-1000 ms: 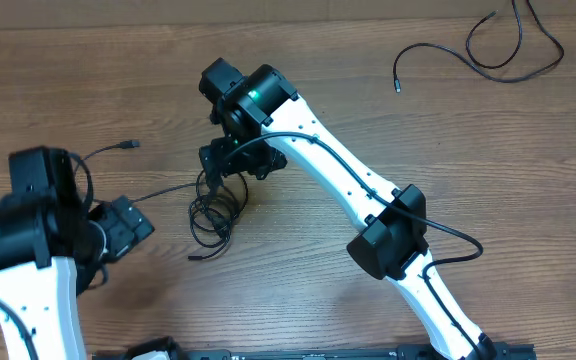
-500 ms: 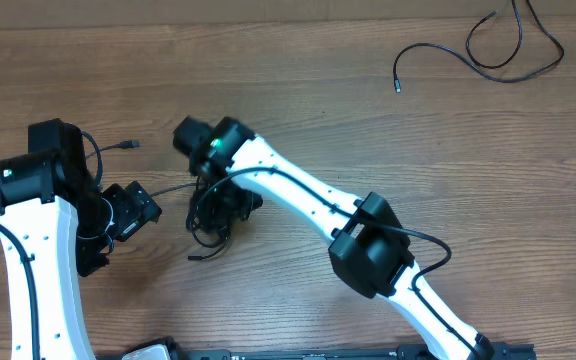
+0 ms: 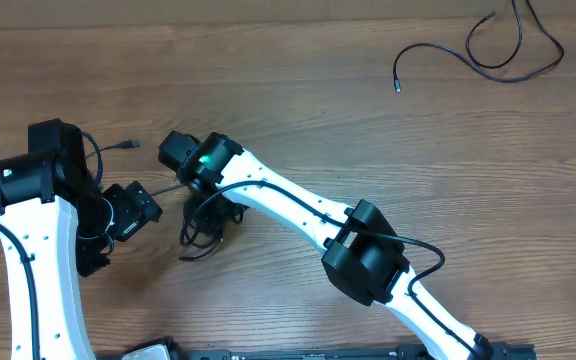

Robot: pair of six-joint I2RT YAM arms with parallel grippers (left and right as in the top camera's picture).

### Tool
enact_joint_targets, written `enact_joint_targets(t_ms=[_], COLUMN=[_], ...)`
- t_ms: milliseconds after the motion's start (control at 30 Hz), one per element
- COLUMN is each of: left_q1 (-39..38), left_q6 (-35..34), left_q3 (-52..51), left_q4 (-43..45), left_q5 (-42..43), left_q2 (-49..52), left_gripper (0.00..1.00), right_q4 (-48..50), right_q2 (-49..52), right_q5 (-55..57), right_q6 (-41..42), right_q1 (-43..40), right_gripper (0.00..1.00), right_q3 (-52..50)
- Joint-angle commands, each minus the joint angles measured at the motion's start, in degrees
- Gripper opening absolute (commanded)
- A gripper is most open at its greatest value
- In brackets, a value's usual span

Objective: Untangle cables
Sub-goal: 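Lower the right gripper and grasp a loop of the bundle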

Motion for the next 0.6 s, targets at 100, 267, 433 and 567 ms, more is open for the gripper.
enact_joint_targets(t_ms=[100,267,433,567], left_q1=[0.24,0.24,0.24,0.24], left_q6=[1.33,1.33,1.33,1.33], left_q3=[-0.2,-0.2,-0.2,-0.2], left_q4=[0.09,0.07,0.07,-0.02], left_q5=[0.2,0.22,0.22,0.22], left_q2=[0.17,0.17,0.17,0.17], left_gripper=[0.99,0.99,1.0,1.0], right_q4=[1.44,2.01,3.82,4.17], right_q2=[0.2,0.2,0.2,0.2], right_q5=[6.51,1.92,1.95,1.92], right_q6=[-0.98,-3.3,-3.3,-3.28], right_q1=[-0.24,-0.09,-0.09,-0.11], right_gripper=[0.55,0.41,0.34,0.23], right_q3=[-0.13,-0.15,-0.17,-0.17])
